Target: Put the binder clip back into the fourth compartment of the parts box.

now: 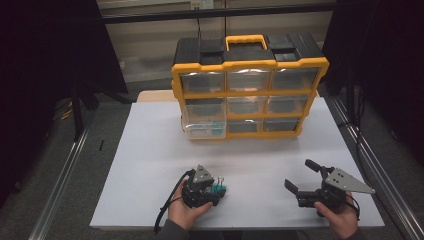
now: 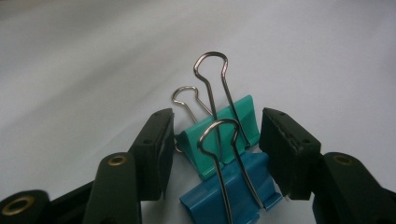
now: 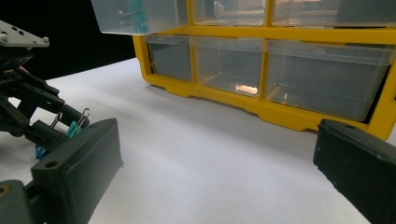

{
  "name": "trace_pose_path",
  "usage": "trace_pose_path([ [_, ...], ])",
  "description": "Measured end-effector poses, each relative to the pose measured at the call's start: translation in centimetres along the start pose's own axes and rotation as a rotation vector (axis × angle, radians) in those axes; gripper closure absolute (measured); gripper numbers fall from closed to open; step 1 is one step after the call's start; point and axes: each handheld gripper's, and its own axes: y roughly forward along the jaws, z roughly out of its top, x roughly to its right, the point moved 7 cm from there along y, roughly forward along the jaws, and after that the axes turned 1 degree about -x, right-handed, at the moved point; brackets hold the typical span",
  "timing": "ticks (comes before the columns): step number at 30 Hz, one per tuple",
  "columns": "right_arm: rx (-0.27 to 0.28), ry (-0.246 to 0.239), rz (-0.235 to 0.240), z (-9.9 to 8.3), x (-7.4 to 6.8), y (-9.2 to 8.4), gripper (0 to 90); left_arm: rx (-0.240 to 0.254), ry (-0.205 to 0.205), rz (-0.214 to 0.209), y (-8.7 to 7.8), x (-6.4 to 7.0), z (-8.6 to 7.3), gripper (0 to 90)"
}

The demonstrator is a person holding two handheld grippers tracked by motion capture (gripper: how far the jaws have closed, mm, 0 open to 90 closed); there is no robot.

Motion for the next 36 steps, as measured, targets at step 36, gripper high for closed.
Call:
trace_pose_path([
  [36, 0.002, 0.008, -0.002, 0.0, 0.1, 0.1, 0.4, 0.018, -0.074, 0.051, -2.5, -2.5, -1.6, 48.5],
])
